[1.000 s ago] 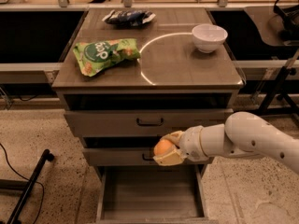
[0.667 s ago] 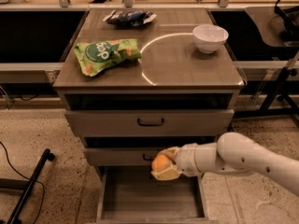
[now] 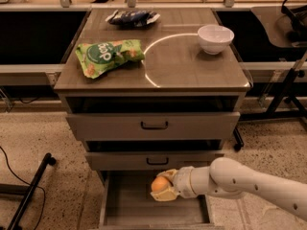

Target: Place orange into bottom drawer

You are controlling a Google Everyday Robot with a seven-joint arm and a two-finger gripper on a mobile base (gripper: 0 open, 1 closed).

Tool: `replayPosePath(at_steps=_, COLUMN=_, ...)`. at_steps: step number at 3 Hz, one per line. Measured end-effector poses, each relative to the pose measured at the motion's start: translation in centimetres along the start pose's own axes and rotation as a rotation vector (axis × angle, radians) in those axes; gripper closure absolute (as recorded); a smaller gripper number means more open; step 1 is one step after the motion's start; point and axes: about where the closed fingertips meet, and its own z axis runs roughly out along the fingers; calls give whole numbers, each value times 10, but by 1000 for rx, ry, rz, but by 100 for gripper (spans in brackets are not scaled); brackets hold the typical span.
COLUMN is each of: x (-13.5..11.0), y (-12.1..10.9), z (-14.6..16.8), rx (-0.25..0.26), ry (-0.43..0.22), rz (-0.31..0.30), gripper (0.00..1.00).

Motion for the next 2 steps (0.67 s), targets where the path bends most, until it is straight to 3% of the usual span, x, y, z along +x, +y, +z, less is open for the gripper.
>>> replayPosePath(at_steps=1, x=32, y=7, z=37, rx=-25, ry=33, rz=33, gripper=100)
replayPosePath(at_steps=2, x=86, y=8, z=113, rx=-45, ry=112, rz=106, gripper=100)
